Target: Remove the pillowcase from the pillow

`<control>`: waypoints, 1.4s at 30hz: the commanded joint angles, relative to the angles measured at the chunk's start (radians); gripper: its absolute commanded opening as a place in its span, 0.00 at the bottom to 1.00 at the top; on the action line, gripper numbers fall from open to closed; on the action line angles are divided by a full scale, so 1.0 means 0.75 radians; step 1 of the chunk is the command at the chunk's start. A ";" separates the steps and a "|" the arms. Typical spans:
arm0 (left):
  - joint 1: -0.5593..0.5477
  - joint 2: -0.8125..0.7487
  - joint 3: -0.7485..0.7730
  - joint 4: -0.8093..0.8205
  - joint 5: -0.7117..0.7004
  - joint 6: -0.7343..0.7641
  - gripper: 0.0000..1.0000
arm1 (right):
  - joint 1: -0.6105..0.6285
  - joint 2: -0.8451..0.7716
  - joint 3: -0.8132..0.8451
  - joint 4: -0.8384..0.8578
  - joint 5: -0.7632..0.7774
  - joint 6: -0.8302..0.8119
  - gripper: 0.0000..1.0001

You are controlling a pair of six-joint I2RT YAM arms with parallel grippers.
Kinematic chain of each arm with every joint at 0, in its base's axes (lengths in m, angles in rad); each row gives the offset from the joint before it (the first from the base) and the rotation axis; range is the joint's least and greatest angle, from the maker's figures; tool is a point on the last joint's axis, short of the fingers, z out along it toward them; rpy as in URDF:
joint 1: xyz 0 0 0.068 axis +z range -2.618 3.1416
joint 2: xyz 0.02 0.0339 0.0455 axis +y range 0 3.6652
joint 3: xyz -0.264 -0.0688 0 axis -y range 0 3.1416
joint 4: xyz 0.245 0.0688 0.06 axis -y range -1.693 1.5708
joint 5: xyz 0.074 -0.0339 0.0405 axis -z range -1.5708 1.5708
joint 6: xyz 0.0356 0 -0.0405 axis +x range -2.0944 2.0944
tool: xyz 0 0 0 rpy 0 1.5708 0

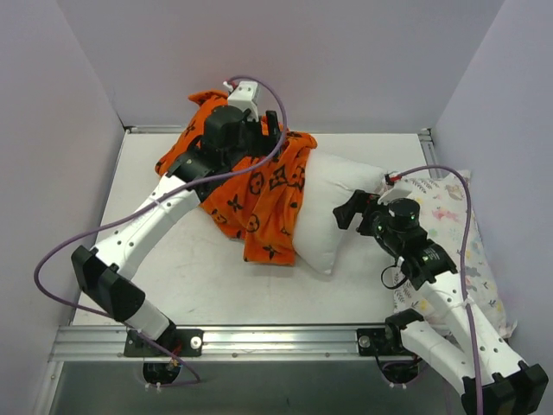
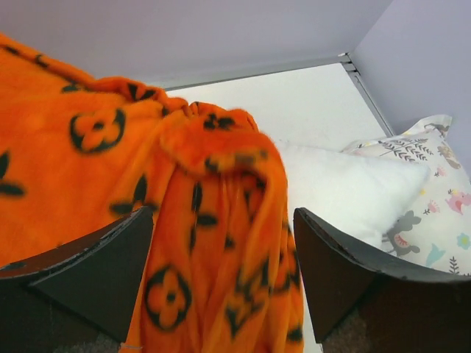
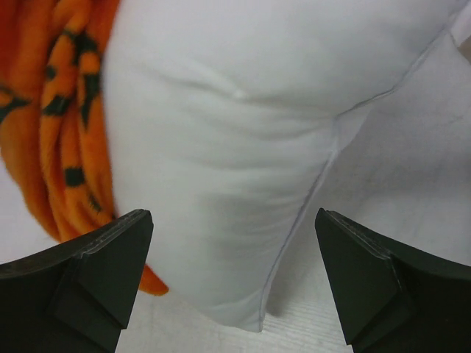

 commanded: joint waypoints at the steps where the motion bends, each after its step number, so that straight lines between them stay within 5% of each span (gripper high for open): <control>1: -0.046 -0.081 -0.120 0.031 -0.064 0.033 0.86 | -0.020 0.036 0.100 -0.002 -0.293 -0.035 1.00; 8: -0.189 -0.247 -0.486 0.193 -0.148 0.066 0.93 | 0.031 0.200 -0.002 0.142 -0.308 0.087 1.00; 14: -0.279 -0.192 -0.613 0.418 -0.113 0.121 0.95 | 0.030 0.341 -0.047 0.274 -0.167 0.165 1.00; 27: -0.418 0.050 -0.481 0.578 -0.342 0.217 0.97 | 0.038 0.112 -0.041 0.135 0.132 0.145 1.00; 37: -0.412 0.264 -0.299 0.432 -0.514 0.162 0.96 | 0.001 0.537 0.071 0.268 -0.101 0.102 1.00; 42: -0.359 0.285 -0.358 0.402 -0.480 0.052 0.82 | -0.024 0.668 0.106 0.305 -0.134 0.118 0.92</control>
